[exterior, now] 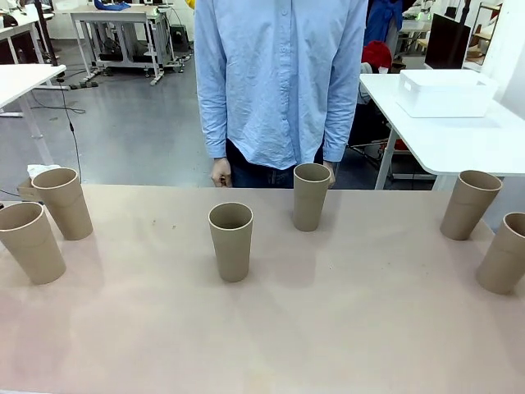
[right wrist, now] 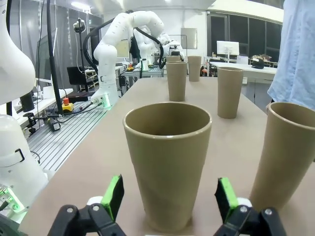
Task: Stack the cups and store them in the basket.
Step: Pick up two Reusable plastic cups , one in each hand.
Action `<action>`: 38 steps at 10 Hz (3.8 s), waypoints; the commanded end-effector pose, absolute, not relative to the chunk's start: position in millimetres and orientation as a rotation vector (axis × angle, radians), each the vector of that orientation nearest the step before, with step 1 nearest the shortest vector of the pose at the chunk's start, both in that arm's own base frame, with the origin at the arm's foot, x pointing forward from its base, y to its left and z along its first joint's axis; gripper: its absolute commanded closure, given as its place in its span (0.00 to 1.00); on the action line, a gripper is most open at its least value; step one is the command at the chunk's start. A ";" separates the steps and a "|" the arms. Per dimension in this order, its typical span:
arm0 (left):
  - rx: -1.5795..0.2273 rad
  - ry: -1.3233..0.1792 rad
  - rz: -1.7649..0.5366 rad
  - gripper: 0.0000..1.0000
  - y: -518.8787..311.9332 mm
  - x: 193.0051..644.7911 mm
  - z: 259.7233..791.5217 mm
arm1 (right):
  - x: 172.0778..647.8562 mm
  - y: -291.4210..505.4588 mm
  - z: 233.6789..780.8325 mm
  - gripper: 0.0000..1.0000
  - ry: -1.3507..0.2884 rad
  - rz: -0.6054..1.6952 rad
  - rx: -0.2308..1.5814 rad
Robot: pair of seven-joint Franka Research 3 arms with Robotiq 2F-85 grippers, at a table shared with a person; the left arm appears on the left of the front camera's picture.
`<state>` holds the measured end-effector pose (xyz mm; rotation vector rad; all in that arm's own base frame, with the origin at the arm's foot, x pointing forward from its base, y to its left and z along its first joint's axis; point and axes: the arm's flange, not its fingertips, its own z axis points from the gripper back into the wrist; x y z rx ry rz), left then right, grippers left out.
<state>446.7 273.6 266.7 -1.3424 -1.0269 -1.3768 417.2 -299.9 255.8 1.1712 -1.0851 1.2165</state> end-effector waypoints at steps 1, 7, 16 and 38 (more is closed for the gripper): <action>-1.345 -1.051 -1.409 0.00 277.4 442.1 267.5 | 417.1 -299.4 258.2 0.00 -1.095 1.217 1.166; -1.332 -1.106 -1.280 0.00 278.7 474.7 251.1 | 436.8 -285.4 232.2 0.00 -1.043 1.276 1.236; -1.391 -1.117 -1.214 0.00 265.2 475.9 243.5 | 435.4 -262.7 225.7 0.00 -1.006 1.283 1.344; -1.393 -1.027 -1.379 0.00 195.3 453.3 202.5 | 423.9 -236.0 206.5 0.00 -1.022 1.314 1.393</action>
